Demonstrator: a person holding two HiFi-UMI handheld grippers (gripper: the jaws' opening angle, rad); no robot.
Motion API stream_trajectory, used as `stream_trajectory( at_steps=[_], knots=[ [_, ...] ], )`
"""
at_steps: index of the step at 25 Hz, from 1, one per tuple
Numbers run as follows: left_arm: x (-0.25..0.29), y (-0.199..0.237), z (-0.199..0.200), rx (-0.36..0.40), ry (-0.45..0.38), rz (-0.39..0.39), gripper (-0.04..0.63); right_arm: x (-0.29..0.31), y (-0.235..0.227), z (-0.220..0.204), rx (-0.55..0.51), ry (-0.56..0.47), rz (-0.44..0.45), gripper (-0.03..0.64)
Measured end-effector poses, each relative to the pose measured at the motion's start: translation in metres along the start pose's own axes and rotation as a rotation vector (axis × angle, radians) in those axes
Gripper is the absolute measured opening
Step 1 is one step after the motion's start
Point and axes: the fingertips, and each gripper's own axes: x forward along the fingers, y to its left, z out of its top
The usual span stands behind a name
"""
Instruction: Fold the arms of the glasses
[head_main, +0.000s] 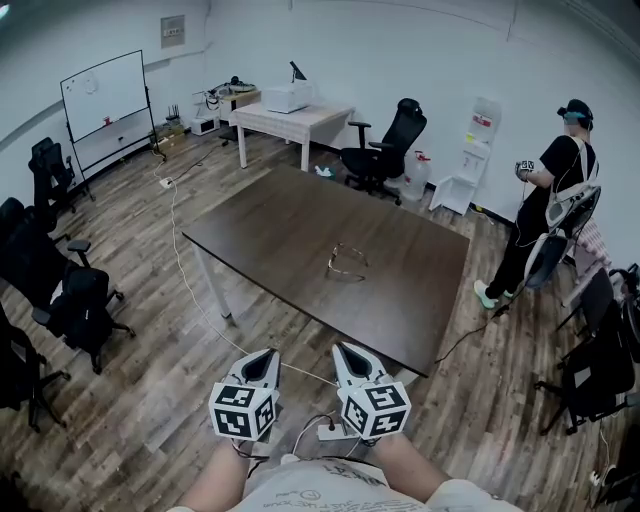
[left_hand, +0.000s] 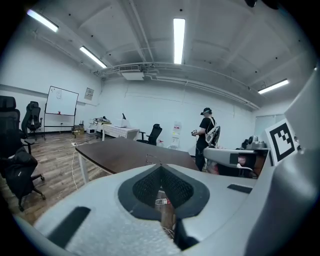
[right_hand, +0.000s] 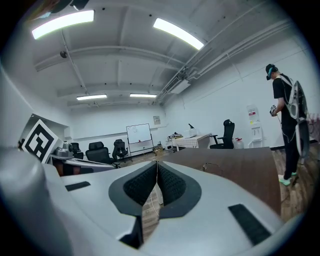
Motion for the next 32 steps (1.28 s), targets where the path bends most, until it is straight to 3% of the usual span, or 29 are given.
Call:
stream_trajectory(
  at_steps=[11, 17, 32],
  knots=[
    [0.016, 0.038, -0.003, -0.010, 0.029, -0.004, 0.014, 0.039, -0.009, -0.010, 0.025, 0.032, -0.036, 0.017],
    [0.041, 0.063, 0.004, -0.005, 0.035, 0.003, 0.014, 0.063, -0.023, -0.004, 0.039, 0.000, -0.046, 0.016],
    [0.165, 0.087, 0.035, 0.048, 0.070, -0.069, 0.014, 0.146, -0.107, 0.008, 0.068, -0.015, -0.114, 0.017]
  ],
)
